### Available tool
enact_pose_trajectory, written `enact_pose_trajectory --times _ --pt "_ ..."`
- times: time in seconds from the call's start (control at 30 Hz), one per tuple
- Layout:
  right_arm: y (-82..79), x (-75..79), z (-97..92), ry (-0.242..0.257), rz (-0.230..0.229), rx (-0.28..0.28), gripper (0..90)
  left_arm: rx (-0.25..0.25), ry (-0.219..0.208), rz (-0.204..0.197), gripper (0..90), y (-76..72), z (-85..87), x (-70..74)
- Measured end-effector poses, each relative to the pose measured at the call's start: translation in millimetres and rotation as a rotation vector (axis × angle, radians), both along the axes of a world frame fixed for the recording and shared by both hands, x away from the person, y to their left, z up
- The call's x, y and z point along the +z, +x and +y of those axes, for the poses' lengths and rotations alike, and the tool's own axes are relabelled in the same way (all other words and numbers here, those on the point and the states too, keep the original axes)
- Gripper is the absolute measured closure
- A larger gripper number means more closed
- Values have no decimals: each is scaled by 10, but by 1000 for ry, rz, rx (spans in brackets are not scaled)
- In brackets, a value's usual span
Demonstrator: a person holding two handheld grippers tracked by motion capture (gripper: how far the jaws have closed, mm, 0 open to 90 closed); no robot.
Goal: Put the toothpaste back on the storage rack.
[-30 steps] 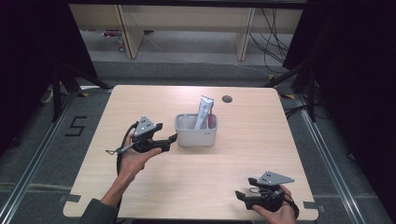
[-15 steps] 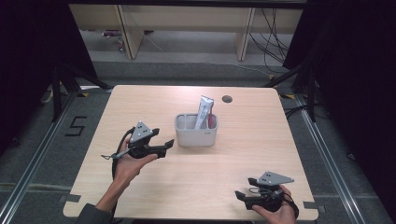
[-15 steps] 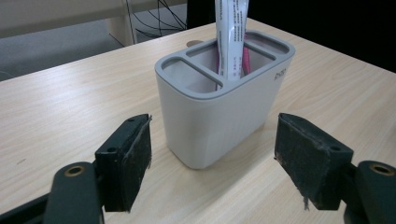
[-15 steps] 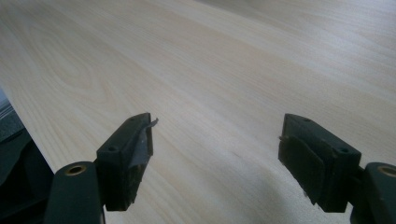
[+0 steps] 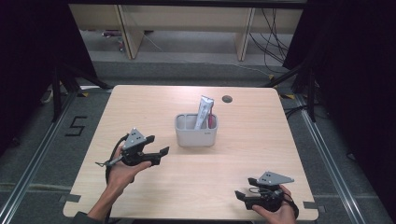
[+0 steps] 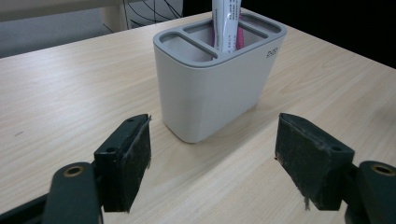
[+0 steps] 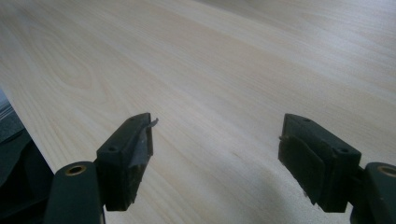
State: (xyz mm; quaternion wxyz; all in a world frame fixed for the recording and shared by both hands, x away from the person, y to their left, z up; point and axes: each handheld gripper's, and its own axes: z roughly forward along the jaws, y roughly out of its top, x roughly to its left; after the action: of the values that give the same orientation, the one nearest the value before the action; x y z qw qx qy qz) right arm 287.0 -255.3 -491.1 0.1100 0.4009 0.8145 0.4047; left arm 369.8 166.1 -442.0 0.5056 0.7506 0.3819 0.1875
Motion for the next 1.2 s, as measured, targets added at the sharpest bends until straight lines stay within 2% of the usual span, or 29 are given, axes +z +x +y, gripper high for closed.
enact_pose_trajectory --times 0.07,0.13,0.2,0.23,0.27,0.33,0.37,0.4,0.47,0.5,0.6,0.87,0.9,0.97,1.1,1.2 --pt "1 -4 2 6 3 2 266 -2 11 1 261 -31 14 -4" --pt "-24 5 17 15 35 -20 266 -5 10 1 261 -63 20 -14" --pt "-28 8 19 16 45 -23 267 -15 15 1 260 -92 23 -28" --pt "-4 0 3 1 6 0 267 -21 13 5 260 -109 22 -37" --pt "3 -3 3 4 3 11 267 -32 1 9 259 -121 18 -51" --pt "-28 8 21 16 42 -20 266 -40 5 10 258 -153 12 -66" --pt "-22 3 18 15 31 -16 267 -44 6 9 257 -166 7 -72" --pt "2 -4 3 3 1 8 267 -42 15 12 256 -184 6 -69" --pt "5 -6 4 8 7 13 267 -48 17 10 255 -212 2 -76" --pt "-6 -1 7 8 17 -2 267 -51 18 11 254 -224 0 -81" --pt "-7 0 6 6 13 -1 266 -65 13 8 252 -258 -8 -100" --pt "-1 -11 16 17 13 7 267 -90 34 18 238 -382 -40 -134" --pt "2 -7 12 19 23 20 267 -93 41 17 236 -396 -38 -141" --pt "-15 -4 27 27 37 8 267 -102 39 14 235 -419 -33 -159" --pt "-8 -5 21 19 28 13 266 -105 56 17 227 -482 -13 -183" --pt "-7 -6 22 18 27 14 267 -117 52 24 221 -539 -10 -219"
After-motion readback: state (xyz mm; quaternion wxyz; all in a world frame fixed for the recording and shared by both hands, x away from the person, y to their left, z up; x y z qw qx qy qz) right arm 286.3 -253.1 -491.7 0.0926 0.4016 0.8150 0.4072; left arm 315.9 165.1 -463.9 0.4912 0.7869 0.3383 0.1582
